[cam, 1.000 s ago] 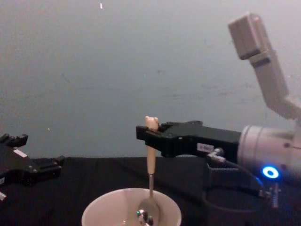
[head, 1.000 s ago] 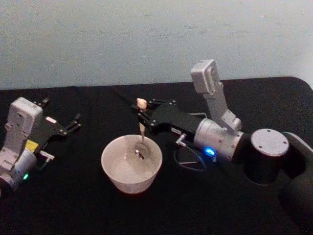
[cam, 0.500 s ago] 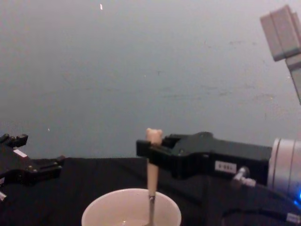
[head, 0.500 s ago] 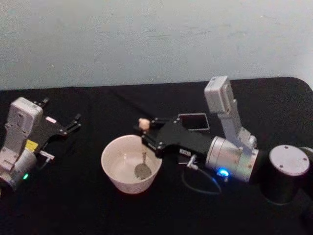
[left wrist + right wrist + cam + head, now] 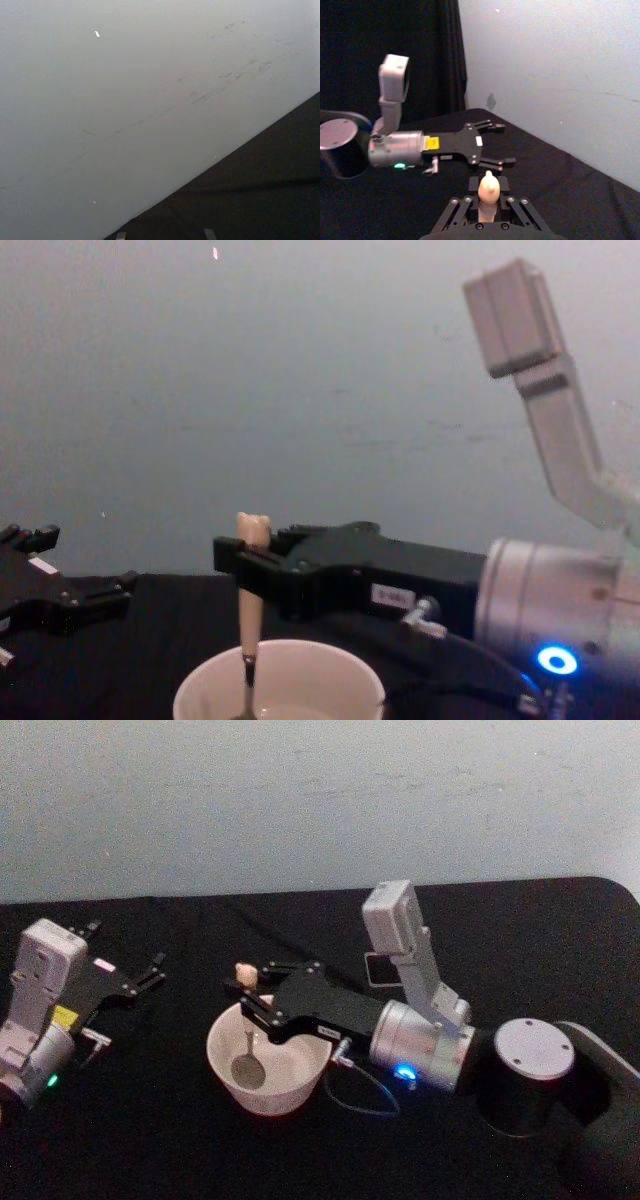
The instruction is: Pick up the stirring spoon with one hand, stir inside the cup, then place it back in its original position.
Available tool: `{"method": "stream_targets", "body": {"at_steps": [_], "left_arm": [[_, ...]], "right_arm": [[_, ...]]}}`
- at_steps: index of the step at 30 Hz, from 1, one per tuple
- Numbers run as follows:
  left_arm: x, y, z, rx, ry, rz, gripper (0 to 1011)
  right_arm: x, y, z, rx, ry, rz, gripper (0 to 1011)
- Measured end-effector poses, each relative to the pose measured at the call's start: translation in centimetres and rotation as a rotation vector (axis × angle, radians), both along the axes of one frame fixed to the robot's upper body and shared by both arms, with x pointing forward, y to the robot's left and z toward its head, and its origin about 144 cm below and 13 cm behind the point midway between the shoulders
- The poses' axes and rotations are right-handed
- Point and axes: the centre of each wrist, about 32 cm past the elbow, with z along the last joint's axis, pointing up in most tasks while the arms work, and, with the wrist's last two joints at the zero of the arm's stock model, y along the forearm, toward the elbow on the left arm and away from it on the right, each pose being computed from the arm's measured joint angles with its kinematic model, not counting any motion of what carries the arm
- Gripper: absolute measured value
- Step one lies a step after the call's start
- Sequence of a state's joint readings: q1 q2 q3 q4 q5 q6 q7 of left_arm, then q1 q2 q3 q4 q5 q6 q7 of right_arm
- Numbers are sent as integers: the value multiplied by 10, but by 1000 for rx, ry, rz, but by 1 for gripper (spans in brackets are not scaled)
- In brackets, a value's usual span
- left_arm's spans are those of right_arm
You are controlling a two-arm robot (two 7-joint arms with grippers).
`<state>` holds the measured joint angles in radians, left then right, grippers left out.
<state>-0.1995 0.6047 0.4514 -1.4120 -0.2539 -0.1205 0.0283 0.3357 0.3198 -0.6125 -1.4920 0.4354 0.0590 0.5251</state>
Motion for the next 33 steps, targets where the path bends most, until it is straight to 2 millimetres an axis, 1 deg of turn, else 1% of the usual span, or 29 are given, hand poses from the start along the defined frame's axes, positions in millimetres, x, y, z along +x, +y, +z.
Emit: {"method": "stream_targets", "body": {"at_steps": [8, 14, 18, 23, 33], "left_arm": [[0, 0, 0, 0, 0, 0, 1001], [0, 0, 0, 0, 0, 0, 1001], [0, 0, 0, 0, 0, 0, 1001], [0, 0, 0, 0, 0, 0, 1001], [0, 0, 0, 0, 0, 0, 1001]], "right_arm": [[17, 15, -3, 0, -10, -54, 223], [28, 13, -3, -6, -17, -100, 223], [35, 6, -1, -8, -24, -133, 223], [36, -4, 0, -15, -28, -153, 223], [18, -32, 1, -11, -5, -132, 223]]}}
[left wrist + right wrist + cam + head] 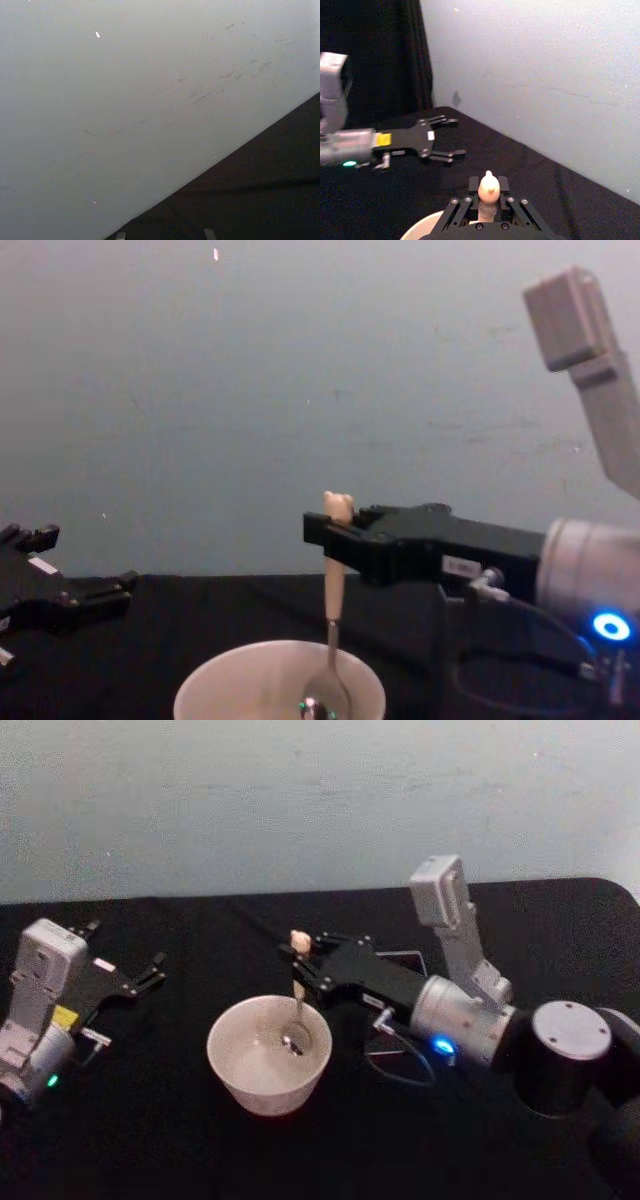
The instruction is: Pick up the stirring spoon with one hand, stir inside the cup, then place it back in its original position.
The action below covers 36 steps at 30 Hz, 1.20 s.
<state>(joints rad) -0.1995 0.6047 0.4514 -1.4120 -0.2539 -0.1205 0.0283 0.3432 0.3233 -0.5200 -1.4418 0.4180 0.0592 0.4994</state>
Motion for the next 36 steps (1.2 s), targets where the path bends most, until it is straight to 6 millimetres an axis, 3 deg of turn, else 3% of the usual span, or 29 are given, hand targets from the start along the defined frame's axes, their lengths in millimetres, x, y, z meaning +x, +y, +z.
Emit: {"method": "stream_targets", "body": {"at_steps": [7, 17, 28, 36], "left_arm": [[0, 0, 0, 0, 0, 0, 1001], [0, 0, 0, 0, 0, 0, 1001], [0, 0, 0, 0, 0, 0, 1001], [0, 0, 0, 0, 0, 0, 1001]], "right_arm": [[-15, -10, 0, 5, 6, 60, 223], [-24, 6, -4, -2, 20, 134, 223], [-5, 34, -8, -7, 31, 101, 223], [16, 39, -7, -28, 26, 29, 223]]}}
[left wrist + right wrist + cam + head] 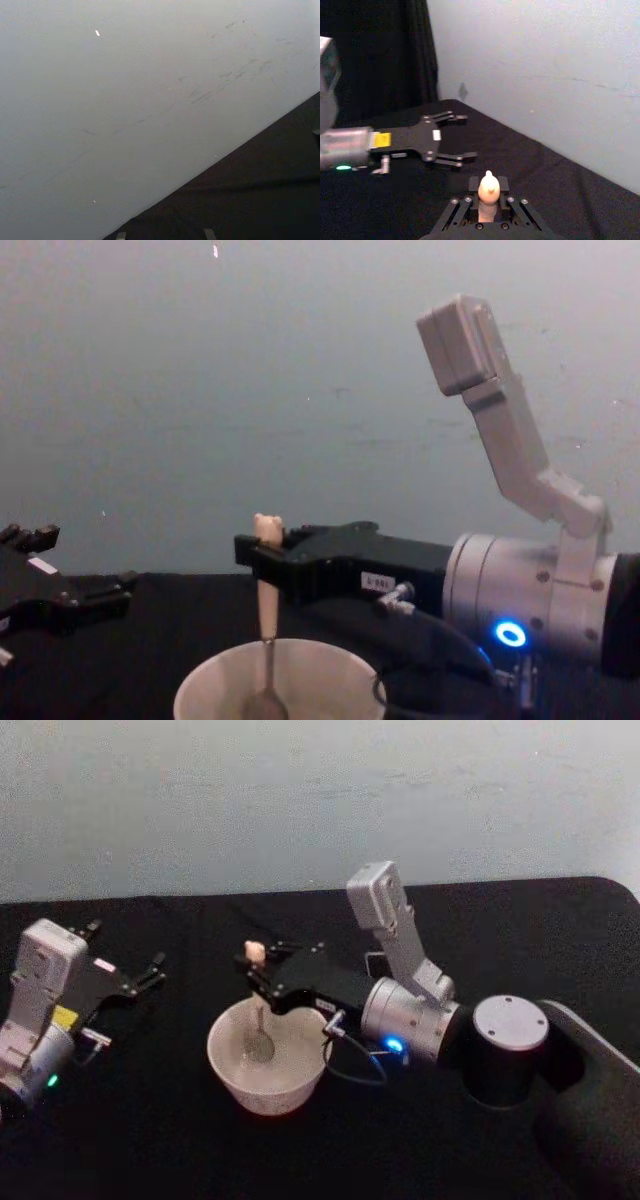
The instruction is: Pick up the stirring spoon with one hand, stir inside the cup, then place it back in its original position.
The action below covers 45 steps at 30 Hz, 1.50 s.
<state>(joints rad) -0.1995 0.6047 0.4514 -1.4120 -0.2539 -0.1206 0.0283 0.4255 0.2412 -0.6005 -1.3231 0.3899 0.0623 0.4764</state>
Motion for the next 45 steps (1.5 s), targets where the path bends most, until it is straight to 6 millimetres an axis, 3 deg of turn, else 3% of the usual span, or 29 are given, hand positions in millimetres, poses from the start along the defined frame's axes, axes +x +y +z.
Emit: {"method": "stream_targets", "body": {"at_steps": [7, 16, 25, 35, 45], "left_arm": [[0, 0, 0, 0, 0, 0, 1001], [0, 0, 0, 0, 0, 0, 1002], [0, 0, 0, 0, 0, 0, 1001], [0, 0, 0, 0, 0, 0, 1001], [0, 0, 0, 0, 0, 0, 1001]], "right_arm": [[3, -14, 2, -19, -12, -24, 223], [-16, -37, 7, -25, -13, 36, 223], [-25, -37, 17, 18, -27, 58, 223], [-22, -38, 38, 80, -39, -17, 223], [-19, -63, 71, 196, -28, -127, 223]]}}
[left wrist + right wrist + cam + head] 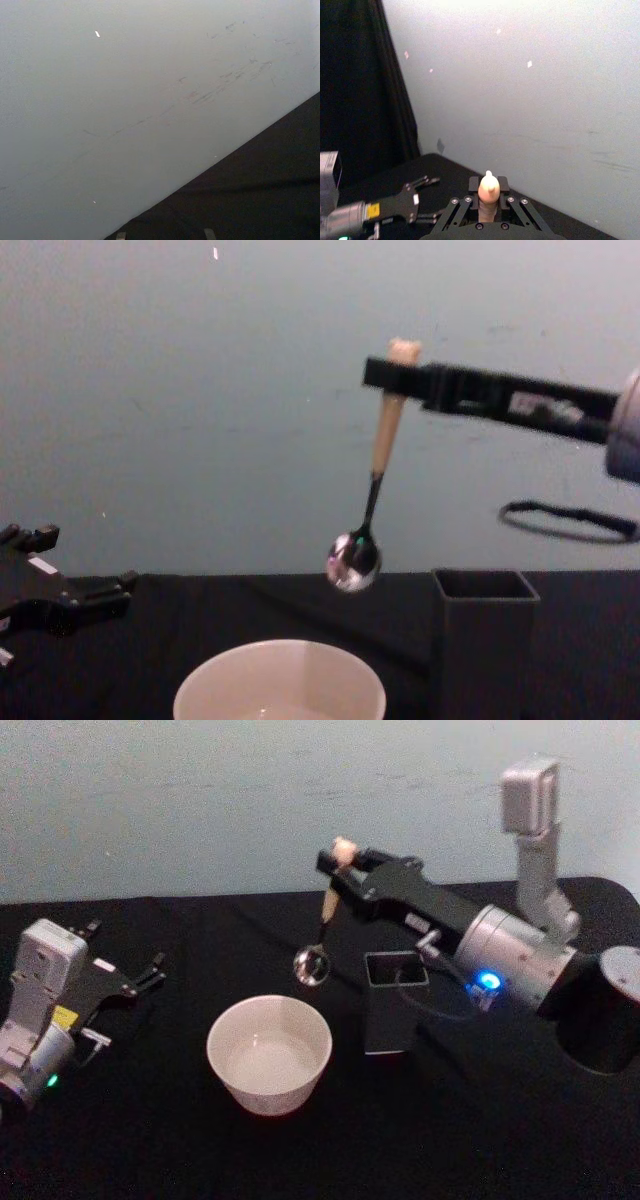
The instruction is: Pick up the stirring spoon with one hand, stir inside the cup, then place it back in its original position.
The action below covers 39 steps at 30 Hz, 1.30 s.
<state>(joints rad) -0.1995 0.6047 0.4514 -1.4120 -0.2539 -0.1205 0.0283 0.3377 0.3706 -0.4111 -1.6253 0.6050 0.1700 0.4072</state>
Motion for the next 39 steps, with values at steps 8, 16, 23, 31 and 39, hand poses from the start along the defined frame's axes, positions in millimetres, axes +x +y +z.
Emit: {"method": "stream_targets", "body": {"at_steps": [8, 16, 23, 31, 39], "left_arm": [[0, 0, 0, 0, 0, 0, 1002], [0, 0, 0, 0, 0, 0, 1002], [0, 0, 0, 0, 0, 0, 1001], [0, 0, 0, 0, 0, 0, 1001], [0, 0, 0, 0, 0, 0, 1001]], "right_arm": [[-4, -27, 14, 66, 17, -42, 223], [-15, -55, 15, 54, 2, -81, 223], [-18, -68, 8, 19, 2, -111, 223], [-16, -68, -5, -18, 22, -126, 223], [-9, -61, -19, -62, 42, -136, 223]]}}
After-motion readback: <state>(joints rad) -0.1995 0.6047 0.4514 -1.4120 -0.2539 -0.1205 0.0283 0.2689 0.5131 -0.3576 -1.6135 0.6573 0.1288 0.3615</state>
